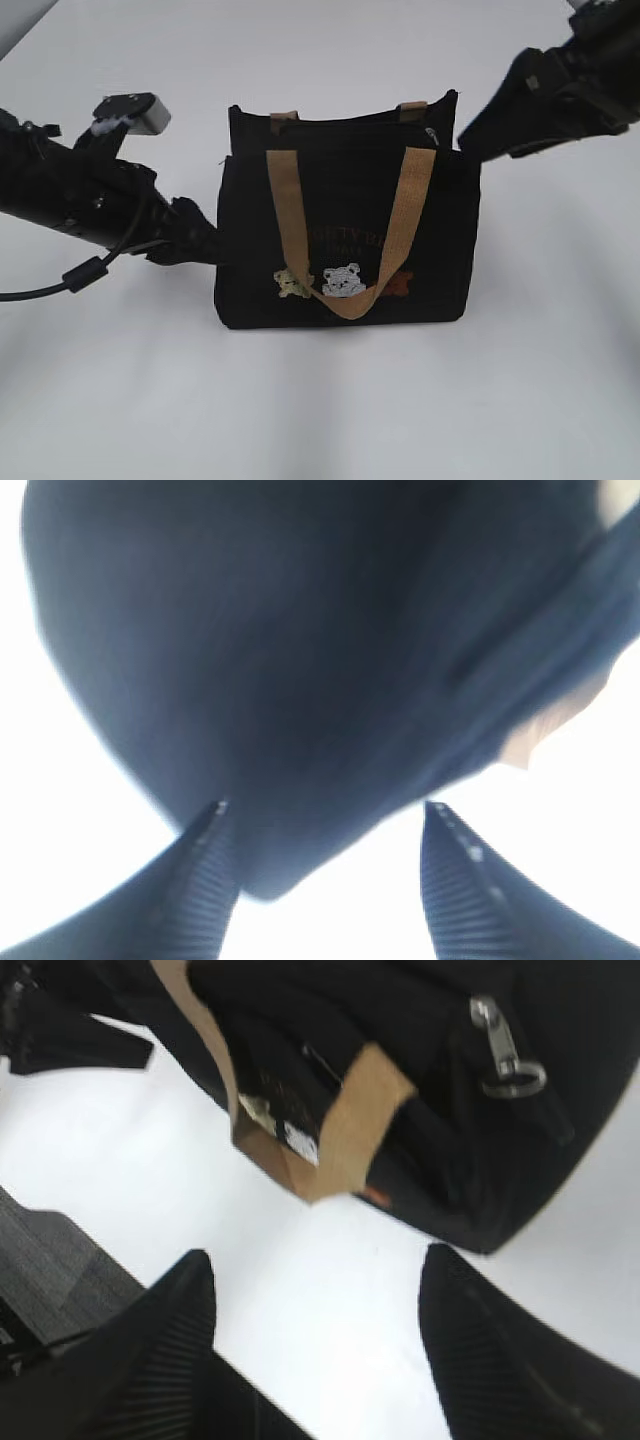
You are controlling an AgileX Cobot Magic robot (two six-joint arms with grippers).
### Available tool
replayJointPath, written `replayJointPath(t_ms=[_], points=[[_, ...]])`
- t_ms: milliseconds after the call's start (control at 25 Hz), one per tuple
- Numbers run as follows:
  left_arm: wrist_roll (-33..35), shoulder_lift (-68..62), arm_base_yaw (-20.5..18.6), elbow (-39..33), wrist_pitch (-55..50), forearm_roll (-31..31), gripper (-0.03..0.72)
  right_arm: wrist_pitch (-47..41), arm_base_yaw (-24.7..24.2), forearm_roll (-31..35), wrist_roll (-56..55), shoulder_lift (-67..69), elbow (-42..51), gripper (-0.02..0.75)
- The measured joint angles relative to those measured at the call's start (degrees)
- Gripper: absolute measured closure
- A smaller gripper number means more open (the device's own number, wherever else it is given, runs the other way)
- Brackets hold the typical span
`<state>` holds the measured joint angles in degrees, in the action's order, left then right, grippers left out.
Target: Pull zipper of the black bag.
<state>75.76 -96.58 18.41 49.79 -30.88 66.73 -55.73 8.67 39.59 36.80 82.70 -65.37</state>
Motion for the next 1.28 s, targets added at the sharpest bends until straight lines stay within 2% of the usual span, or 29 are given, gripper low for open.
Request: replayJointPath(t_ms=[80, 200, 320, 480, 640, 880, 1080, 1280], points=[[-15.96, 1.96, 0.0, 0.0, -0.77, -10.9, 0.335, -3.73, 0.0, -5.4, -6.82, -2.21, 0.0, 0.242], [-34.41, 6.2, 0.0, -0.73, -0.82, -25.06, 0.377, -9.81, 0.0, -16.08, -15.96, -6.69, 0.79, 0.242], [-46.99, 13.37, 0.0, -3.18, -1.99, -36.04, 0.386, -12.06, 0.0, -23.74, -21.7, -14.17, 5.27, 0.242], [-59.15, 25.62, 0.0, -6.83, -5.98, -45.16, 0.387, -12.0, 0.0, -28.68, -23.46, -26.4, 14.6, 0.242], [-65.4, 40.91, 0.0, -9.9, -12.1, -51.07, 0.389, -11.14, 0.0, -30.79, -23.63, -40.6, 24.41, 0.242], [-71.71, 64.89, 0.0, -12.22, -20.55, -58.51, 0.389, -10.3, 0.0, -31.44, -23.63, -56.5, 34.01, 0.243], [-72.46, 79.28, 0.0, -17.06, -25.09, -59.77, 0.389, -8.32, 0.0, -31.56, -23.63, -64.88, 37.33, 0.276], [-72.51, 88.68, 0.0, -18.37, -27.61, -61.42, 0.39, -7.67, 0.0, -31.56, -23.63, -70.46, 37.37, 0.323]])
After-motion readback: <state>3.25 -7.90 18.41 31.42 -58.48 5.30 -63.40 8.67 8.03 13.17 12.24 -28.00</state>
